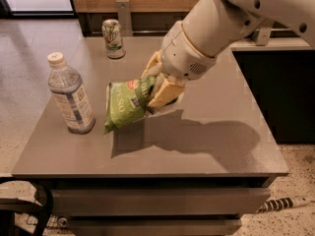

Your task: Move green jalapeno chip bag near blue plastic bottle

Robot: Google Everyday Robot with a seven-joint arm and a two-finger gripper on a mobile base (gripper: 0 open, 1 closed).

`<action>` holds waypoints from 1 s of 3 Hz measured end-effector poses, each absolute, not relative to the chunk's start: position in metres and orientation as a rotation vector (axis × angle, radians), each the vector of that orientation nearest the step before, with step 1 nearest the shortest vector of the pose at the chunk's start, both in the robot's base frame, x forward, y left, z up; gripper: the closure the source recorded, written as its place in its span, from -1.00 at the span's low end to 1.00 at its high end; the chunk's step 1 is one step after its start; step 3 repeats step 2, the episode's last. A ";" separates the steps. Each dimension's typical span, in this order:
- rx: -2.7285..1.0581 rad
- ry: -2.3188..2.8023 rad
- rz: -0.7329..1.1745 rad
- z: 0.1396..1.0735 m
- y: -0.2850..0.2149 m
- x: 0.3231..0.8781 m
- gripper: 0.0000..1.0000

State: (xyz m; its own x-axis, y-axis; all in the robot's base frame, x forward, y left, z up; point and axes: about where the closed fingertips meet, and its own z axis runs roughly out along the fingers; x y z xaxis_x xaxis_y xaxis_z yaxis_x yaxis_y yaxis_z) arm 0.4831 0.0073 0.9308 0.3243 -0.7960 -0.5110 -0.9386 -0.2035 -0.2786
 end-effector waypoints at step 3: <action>-2.059 1.516 0.341 0.932 0.010 0.481 -1.00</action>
Offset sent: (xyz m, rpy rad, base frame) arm -0.0010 0.0012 0.0007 -0.0012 -0.0018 0.0023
